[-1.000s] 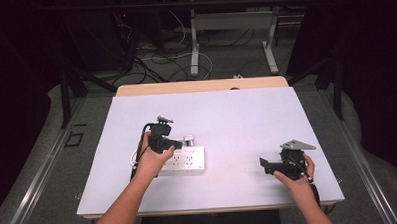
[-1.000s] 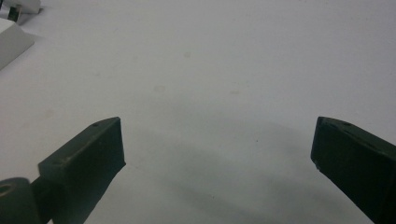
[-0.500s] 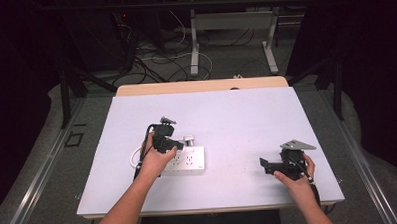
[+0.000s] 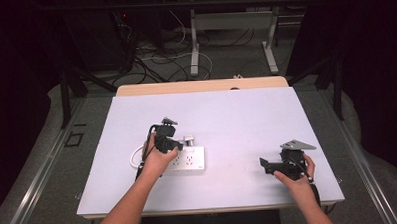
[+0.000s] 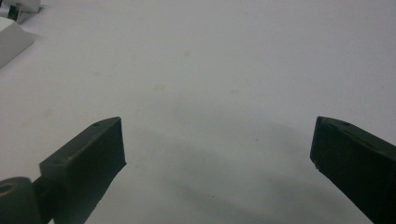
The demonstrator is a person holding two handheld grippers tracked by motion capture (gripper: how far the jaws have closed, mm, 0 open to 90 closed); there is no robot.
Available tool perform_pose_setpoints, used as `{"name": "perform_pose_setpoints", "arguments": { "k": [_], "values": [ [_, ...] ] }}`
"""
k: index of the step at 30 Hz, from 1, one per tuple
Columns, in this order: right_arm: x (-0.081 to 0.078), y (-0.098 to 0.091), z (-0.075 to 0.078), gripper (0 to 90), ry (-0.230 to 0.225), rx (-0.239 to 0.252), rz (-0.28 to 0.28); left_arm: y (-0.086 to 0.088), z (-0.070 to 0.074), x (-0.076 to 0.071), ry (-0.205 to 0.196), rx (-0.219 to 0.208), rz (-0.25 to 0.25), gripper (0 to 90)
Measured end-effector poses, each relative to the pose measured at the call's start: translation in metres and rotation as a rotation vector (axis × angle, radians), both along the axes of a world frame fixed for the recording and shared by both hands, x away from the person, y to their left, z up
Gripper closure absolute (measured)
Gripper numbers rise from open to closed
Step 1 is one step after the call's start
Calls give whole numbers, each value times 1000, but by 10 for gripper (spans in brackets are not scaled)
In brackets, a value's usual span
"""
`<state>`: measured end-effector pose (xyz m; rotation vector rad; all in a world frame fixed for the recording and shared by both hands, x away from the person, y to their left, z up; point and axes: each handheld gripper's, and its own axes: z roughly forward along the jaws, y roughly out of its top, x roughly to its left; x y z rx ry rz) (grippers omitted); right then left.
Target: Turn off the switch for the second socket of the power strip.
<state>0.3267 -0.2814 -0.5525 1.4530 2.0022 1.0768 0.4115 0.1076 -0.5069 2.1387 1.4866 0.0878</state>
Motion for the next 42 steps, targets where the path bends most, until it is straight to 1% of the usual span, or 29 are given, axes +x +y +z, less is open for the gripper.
{"name": "perform_pose_setpoints", "arguments": {
  "k": [9,10,11,12,23,24,29,30,31,33,36,42],
  "values": [
    [0,0,0,28,0,0,1,0,-5,2,6,11,3,880],
    [0,0,0,28,2,2,-3,1,-5,2,7,12,3,891],
    [0,0,0,28,2,2,-3,1,-5,2,6,5,8,894],
    [0,0,0,28,2,1,-2,2,-5,2,12,4,8,895],
    [0,0,0,28,2,-1,3,2,-6,2,14,-8,15,897],
    [0,0,0,28,2,-1,3,3,-5,2,20,-6,11,898],
    [0,0,0,28,0,-1,4,2,-7,2,13,-3,8,899],
    [0,1,0,28,5,3,2,2,-8,3,22,4,-2,900],
    [0,1,0,28,5,3,1,3,-9,2,17,-27,-1,900],
    [0,0,0,28,2,2,1,2,-10,2,15,-33,-2,900],
    [0,0,0,28,1,2,2,0,-10,1,11,-25,-3,900],
    [0,0,0,28,2,1,2,1,-10,2,13,-25,-4,900]
  ]
}}
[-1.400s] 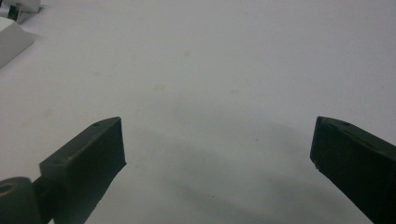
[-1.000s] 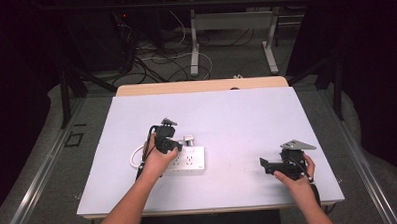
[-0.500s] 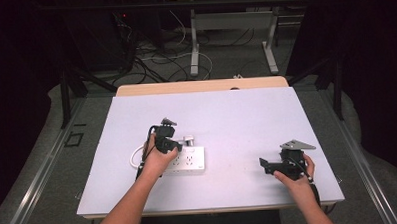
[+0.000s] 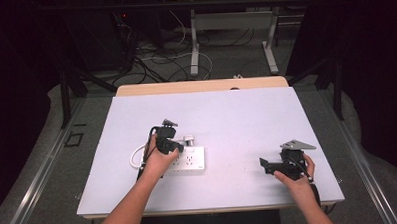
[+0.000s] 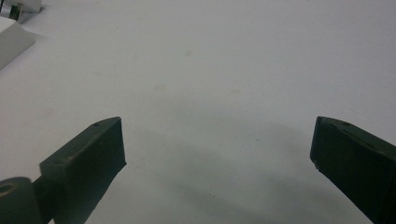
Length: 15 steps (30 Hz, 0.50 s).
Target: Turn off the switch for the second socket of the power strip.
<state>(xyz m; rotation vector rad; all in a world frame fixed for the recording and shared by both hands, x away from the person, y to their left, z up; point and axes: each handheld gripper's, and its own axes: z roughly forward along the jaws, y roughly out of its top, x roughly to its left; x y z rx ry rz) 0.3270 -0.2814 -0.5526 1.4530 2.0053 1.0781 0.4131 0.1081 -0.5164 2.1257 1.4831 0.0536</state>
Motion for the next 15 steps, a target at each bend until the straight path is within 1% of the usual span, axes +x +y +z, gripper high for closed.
{"name": "perform_pose_setpoints", "arguments": {
  "k": [9,13,15],
  "values": [
    [0,0,0,28,3,1,-2,0,0,0,1,1,1,898],
    [0,0,0,28,3,1,0,0,0,0,-6,4,1,892],
    [0,0,-1,28,3,3,-2,0,1,0,-1,2,1,884]
  ]
}}
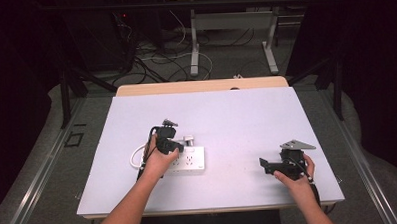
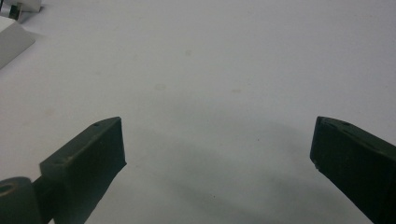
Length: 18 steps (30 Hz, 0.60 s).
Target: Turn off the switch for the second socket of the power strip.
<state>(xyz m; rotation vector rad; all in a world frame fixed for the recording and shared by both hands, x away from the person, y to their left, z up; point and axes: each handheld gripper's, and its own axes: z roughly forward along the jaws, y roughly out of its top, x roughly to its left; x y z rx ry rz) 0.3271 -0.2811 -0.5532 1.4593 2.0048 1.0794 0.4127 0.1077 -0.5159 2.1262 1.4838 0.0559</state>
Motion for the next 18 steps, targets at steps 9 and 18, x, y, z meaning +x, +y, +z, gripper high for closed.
{"name": "perform_pose_setpoints", "arguments": {
  "k": [9,18],
  "values": [
    [0,0,-1,28,5,4,0,-1,0,-1,-19,2,-8,848],
    [1,-1,-1,29,6,5,1,0,0,-1,-37,-1,-11,794]
  ]
}}
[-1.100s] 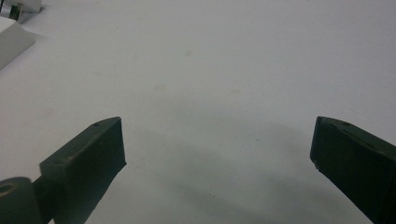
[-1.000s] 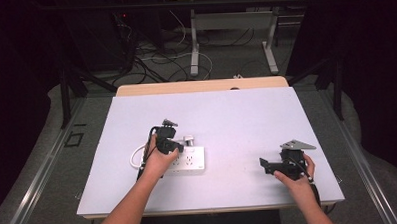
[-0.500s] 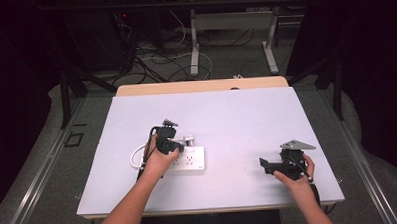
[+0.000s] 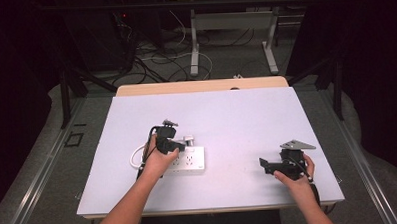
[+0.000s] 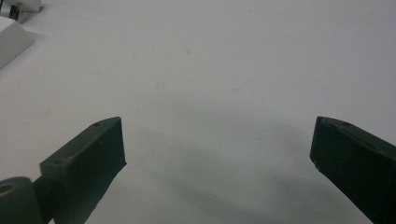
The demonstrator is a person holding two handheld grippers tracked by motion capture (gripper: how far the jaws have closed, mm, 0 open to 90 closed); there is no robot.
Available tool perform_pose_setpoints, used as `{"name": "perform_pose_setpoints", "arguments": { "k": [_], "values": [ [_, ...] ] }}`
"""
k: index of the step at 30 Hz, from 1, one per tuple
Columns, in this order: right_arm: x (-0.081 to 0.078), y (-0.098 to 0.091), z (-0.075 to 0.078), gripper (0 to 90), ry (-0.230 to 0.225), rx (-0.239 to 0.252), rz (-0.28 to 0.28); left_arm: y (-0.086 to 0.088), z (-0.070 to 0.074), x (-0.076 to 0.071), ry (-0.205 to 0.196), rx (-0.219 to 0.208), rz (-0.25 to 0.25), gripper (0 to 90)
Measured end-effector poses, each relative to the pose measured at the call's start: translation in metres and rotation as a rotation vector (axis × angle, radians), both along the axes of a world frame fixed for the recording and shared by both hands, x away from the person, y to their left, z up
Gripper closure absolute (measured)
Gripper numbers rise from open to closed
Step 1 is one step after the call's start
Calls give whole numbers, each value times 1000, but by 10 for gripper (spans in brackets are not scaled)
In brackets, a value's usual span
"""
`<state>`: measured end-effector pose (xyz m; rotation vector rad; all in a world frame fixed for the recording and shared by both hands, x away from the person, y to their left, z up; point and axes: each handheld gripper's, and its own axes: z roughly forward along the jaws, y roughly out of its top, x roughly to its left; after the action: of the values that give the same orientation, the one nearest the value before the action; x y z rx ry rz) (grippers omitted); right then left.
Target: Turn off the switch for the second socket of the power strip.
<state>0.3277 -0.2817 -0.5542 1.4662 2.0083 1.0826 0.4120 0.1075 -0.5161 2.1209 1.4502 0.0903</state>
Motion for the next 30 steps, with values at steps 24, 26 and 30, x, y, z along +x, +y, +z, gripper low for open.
{"name": "perform_pose_setpoints", "arguments": {
  "k": [24,26,30],
  "values": [
    [0,0,1,29,-3,-1,0,0,9,0,-52,10,-55,636],
    [0,-1,1,29,-5,-2,2,0,10,0,-59,7,-46,621],
    [0,-1,1,29,-5,-2,-1,1,12,0,-70,16,-58,596]
  ]
}}
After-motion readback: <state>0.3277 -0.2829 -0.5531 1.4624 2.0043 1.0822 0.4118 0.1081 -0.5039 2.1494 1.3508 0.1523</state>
